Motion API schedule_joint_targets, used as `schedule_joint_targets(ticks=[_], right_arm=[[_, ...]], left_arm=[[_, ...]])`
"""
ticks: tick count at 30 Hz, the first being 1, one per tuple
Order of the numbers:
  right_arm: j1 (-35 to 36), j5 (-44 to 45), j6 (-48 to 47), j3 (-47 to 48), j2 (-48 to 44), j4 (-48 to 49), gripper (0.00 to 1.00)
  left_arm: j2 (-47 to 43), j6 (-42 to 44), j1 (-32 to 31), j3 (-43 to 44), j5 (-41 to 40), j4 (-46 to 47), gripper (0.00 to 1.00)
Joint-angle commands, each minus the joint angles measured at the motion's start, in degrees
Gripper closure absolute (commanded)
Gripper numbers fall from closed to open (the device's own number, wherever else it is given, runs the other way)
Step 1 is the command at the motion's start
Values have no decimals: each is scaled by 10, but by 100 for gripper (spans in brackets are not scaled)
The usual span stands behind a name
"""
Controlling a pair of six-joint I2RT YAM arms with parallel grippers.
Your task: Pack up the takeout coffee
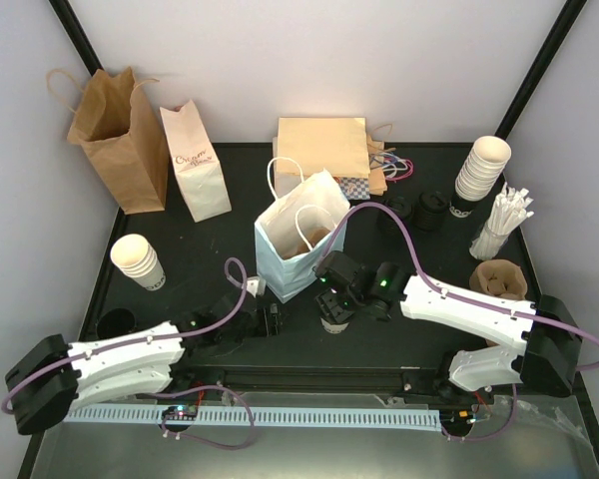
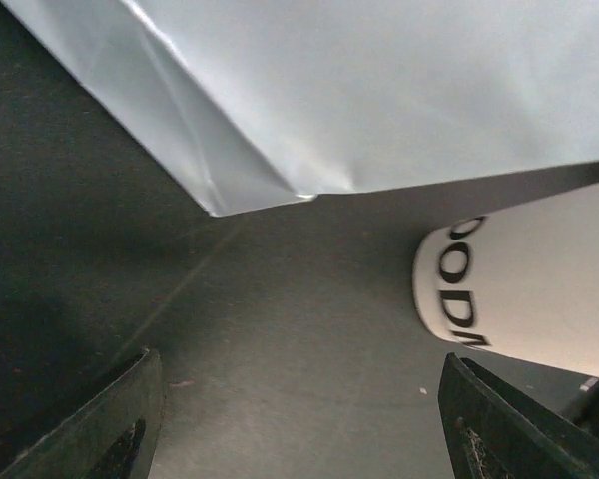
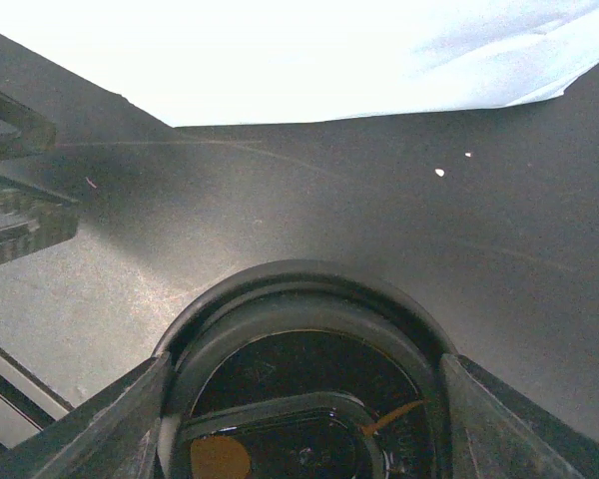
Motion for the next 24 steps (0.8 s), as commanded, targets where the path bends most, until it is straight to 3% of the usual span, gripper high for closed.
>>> schedule_joint_targets(ticks=[1,9,15,24], right_arm=[[6,-17,15,-9,22,-15,34],[6,-16,15,-9,23,-13,34],[6,-18,15,-6,23,-14,34],[6,-18,19,-9,17,-17,34]], left_arm=[[47,8,0,10,-48,52,22],[138,2,16,13,-63,144,23],[199,16,50,54,-67,152,27],[306,37,108,106,-26,214,32]])
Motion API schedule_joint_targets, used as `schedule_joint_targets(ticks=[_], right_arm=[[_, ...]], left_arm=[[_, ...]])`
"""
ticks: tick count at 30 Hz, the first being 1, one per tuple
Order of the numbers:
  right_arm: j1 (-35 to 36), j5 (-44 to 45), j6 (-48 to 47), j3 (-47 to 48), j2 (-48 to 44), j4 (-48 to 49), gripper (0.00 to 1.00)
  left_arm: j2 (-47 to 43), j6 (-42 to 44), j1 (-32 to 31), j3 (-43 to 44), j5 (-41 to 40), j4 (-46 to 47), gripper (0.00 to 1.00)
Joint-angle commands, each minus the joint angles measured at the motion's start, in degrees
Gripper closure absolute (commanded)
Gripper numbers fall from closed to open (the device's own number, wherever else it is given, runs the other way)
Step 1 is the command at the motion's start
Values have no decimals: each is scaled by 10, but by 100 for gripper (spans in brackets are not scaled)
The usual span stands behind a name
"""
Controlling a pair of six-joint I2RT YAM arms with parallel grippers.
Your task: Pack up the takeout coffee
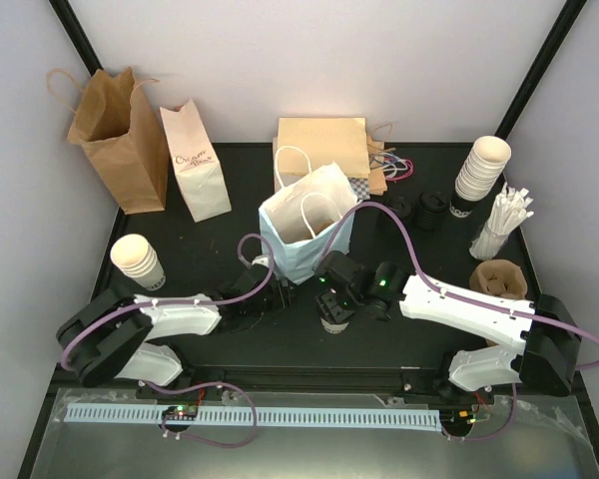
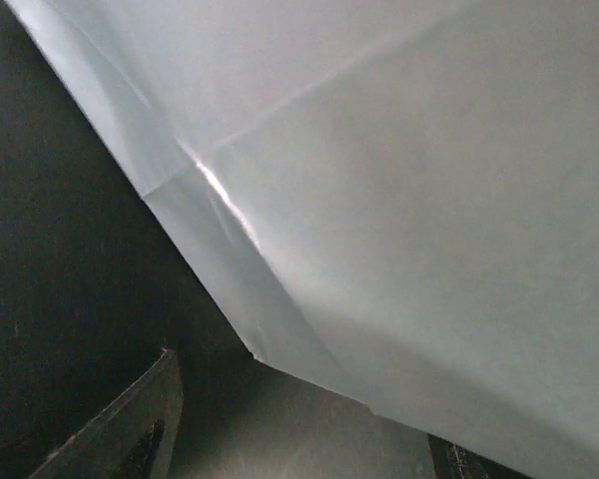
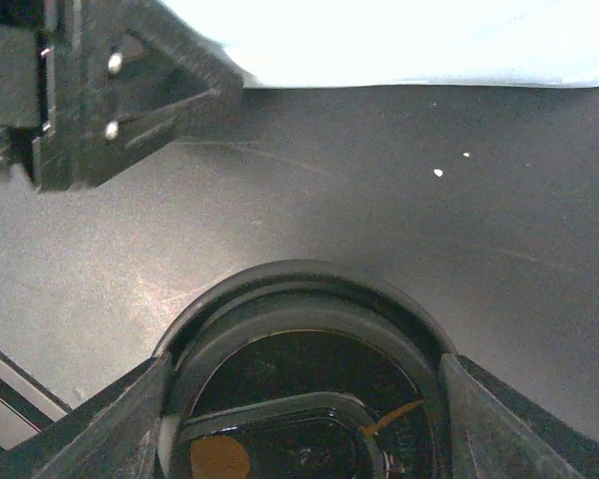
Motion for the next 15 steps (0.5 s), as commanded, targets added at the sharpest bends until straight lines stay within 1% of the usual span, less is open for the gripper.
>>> schedule_joint_targets(ticks=[1,4,9,12,15], right_arm=[[5,-24,16,-13,15,-15,34],[5,-30,17,-13,18,-12,34],[5,-31,15,-8,24,-14,34],[5,-29,15,-4,24,-16,34],[5,-29,14,-3,24,-16,33]], left_arm=[[50,29,42,39,30,65,32],[82,57,77,76,70,72,33],[98,99,90,124,76,41,32],[88,108,93,125,89,25,30],[61,108,93,97,100,22,27]])
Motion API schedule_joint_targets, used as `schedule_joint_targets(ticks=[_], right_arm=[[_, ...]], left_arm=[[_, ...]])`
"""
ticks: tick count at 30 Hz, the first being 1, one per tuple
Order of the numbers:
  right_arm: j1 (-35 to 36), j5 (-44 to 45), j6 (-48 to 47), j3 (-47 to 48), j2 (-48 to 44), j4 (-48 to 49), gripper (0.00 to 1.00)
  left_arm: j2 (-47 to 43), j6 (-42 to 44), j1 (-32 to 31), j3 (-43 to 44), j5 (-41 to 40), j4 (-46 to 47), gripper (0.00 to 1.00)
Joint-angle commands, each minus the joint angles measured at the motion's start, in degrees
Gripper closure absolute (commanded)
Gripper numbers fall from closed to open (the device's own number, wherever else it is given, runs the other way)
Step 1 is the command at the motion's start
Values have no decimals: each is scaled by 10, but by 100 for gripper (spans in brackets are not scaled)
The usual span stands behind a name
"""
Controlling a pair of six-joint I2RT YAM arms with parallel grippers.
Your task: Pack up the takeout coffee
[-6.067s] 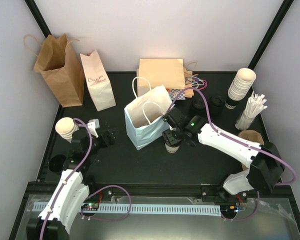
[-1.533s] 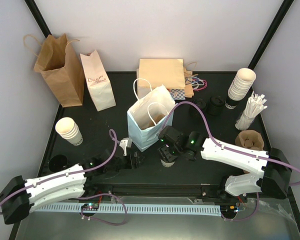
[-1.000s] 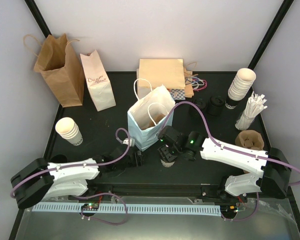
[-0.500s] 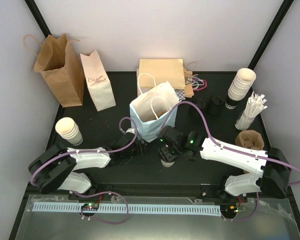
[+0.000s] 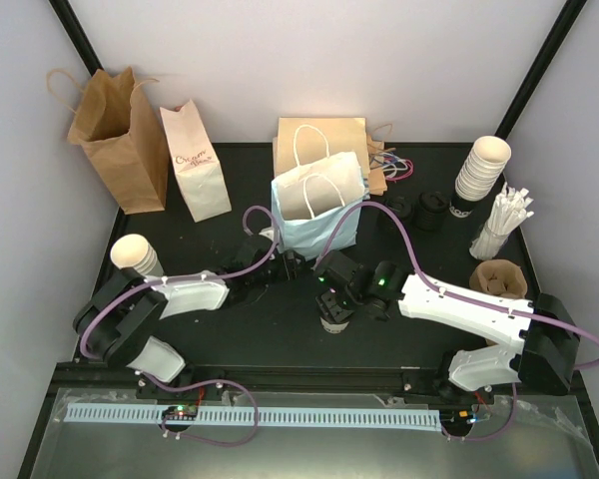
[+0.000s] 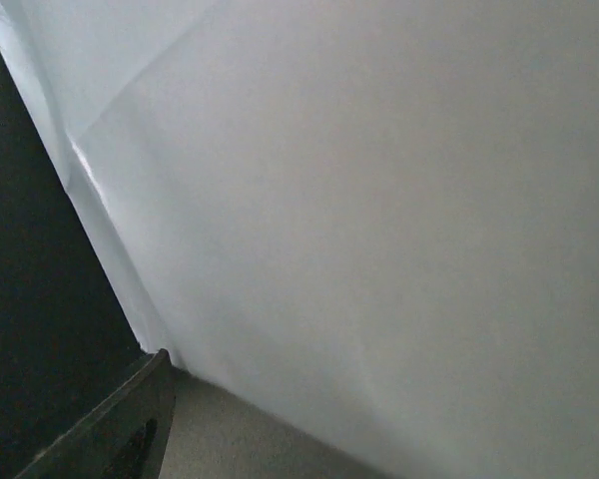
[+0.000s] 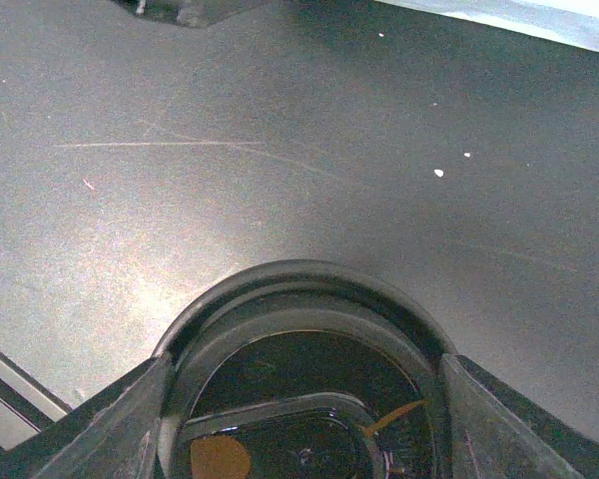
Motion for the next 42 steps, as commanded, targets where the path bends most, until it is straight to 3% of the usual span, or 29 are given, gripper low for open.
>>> schedule_joint_targets(ticks=[1,8,13,19,27,42], right_arm=[[5,-29,14,-7,20,-13,33],[5,-23,8,4,25,-22,32],[5,-21,6,14,24,-26,32],[5,-18,6,27,23,-31,32],[6,-13,5,35,23,-36,30],[6,2,-8,81,27,-66,12]], left_arm=[[-42,20,3,-28,33,-13,26],[-169,-11,3,-125,126,-32,21],[-270,-13,0,-134,155,-137,21],[-366,-27,-8,-126,173,-200,20],[-381,-30,-20,-100,184,-228,19],[-400,-20,-39,-74,167,-279,19]])
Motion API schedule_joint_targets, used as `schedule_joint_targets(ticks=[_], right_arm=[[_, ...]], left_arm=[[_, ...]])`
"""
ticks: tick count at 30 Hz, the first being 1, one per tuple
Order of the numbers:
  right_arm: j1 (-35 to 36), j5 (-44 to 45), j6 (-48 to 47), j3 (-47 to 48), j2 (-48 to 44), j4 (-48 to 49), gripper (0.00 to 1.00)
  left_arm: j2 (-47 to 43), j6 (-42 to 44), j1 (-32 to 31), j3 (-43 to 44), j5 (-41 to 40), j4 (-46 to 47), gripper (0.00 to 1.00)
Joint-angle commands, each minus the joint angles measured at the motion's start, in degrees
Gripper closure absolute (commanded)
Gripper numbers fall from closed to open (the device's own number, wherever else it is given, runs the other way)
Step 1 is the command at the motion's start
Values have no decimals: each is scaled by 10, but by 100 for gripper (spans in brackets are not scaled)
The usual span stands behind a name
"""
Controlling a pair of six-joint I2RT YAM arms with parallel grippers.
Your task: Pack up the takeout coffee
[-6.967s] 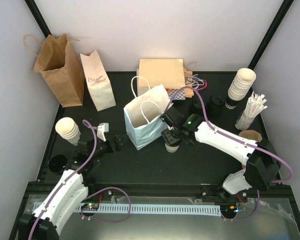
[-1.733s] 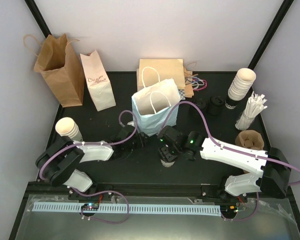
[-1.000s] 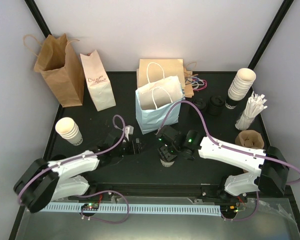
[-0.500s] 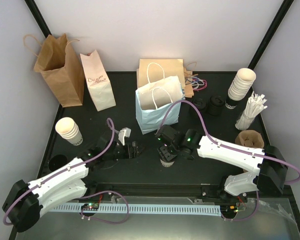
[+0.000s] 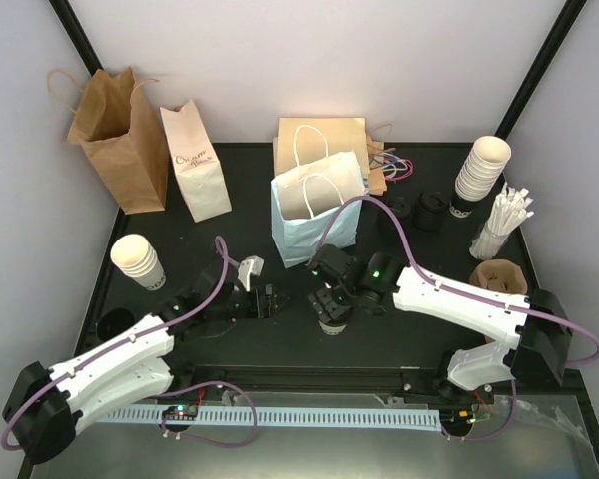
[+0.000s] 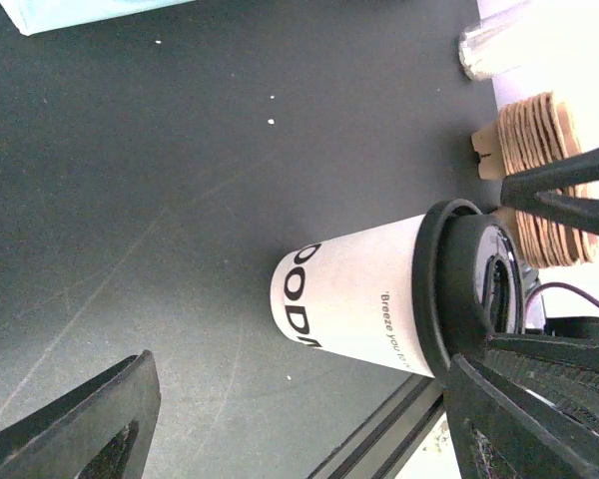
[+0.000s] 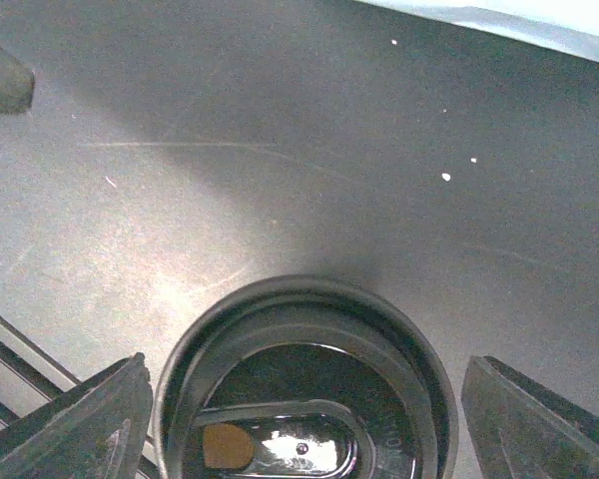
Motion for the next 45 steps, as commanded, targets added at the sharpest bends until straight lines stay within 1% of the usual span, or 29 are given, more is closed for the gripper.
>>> schedule_joint_targets(ticks=[1,7,10,13,17,20,23,26,27,29,32,34,36,38,40,41,43,45], right_arm=[[5,12,-6,33,4,-18,11],[5,22,-6,46,-3,-27,9],[0,0,0,41,-14,-12,9],[-8,-19,9,40,-24,-5,12],[-23,-30,17,28,-48,-3,14],[-38,-51,25,2,-83,7,15],[-63,-76,32,-30,-120,17,16],[-76,-82,36,-52,-148,17,17],[-79,-85,36,-56,-153,17,17],[-85,-93,35,-63,-163,16,19],[-92,-110,37,-78,-180,24,23],[-99,-131,42,-95,-192,39,24],[-112,-161,47,-115,-203,64,27],[-132,-201,54,-137,-212,87,30],[-149,-235,60,-154,-220,104,34],[-156,-245,62,-156,-222,108,36],[-160,-253,64,-156,-225,108,39],[-161,-259,64,-157,-226,103,40]], left_arm=[[-9,6,-11,35,-3,-25,19],[2,18,-35,56,-15,-38,20],[3,28,-54,76,-30,-58,21],[3,37,-76,99,-48,-80,23],[3,43,-126,144,-99,-125,24],[8,57,-167,170,-135,-141,24],[24,93,-199,196,-160,-149,19],[53,137,-219,235,-185,-183,4],[66,149,-222,253,-188,-195,2],[89,174,-228,285,-192,-217,1],[117,189,-229,317,-197,-238,1],[126,176,-228,322,-199,-232,1],[126,154,-221,308,-186,-199,3],[125,133,-210,293,-151,-150,8],[127,117,-202,281,-120,-105,12],[129,111,-200,280,-116,-92,14],[140,108,-198,286,-114,-88,18],[150,108,-194,292,-113,-94,20]])
